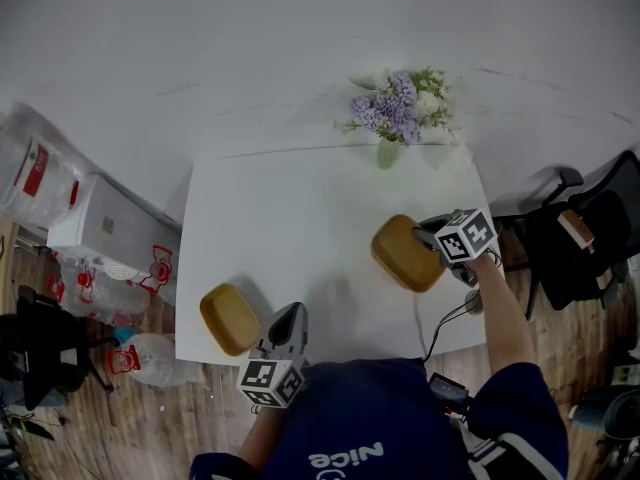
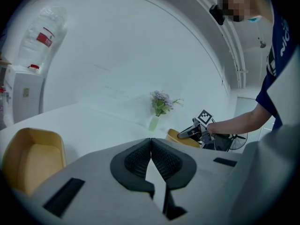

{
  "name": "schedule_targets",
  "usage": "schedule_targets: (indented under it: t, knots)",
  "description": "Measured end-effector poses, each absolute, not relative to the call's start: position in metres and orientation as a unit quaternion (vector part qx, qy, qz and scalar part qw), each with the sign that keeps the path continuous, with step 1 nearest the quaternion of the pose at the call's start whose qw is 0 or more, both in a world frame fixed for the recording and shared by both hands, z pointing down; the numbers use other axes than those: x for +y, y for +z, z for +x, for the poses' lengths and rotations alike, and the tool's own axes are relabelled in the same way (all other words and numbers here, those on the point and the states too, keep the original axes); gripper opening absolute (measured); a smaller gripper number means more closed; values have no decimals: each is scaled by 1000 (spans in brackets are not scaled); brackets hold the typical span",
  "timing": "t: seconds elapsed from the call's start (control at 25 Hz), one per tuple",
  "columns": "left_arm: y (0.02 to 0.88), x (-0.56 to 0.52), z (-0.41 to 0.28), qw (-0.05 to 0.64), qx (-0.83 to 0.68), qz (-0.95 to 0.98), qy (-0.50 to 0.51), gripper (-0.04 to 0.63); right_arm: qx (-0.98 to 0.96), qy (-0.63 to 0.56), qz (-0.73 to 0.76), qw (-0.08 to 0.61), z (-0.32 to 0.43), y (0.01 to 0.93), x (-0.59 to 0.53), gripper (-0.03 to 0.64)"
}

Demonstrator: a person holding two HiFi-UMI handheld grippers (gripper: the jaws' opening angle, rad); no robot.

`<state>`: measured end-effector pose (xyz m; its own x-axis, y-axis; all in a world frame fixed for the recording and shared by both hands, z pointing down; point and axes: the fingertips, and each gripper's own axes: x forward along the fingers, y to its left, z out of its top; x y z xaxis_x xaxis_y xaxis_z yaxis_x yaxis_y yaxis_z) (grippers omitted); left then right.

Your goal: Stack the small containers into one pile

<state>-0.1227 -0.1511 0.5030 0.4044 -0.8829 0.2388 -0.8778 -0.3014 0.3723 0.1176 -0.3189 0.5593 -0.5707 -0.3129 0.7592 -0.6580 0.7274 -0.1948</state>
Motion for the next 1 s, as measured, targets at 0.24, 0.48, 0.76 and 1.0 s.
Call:
schedule_targets:
  t: [0.24,0.48,0.76,1.0]
  knots:
    - [506,-155,-127,231,-551,802,-5,20,-855,237,279,367,111,566,-327,55]
    - [509,-154,-130,233,-552,801,-4,20,-849,236,289,375,114,569,-329,55]
    - [511,-155,-130,237,-549,801,-2,20,-843,251,276,388,117,576,-323,55]
    - [512,-156,-130,238,-547,802,-1,20,-843,253,263,394,112,581,-324,55]
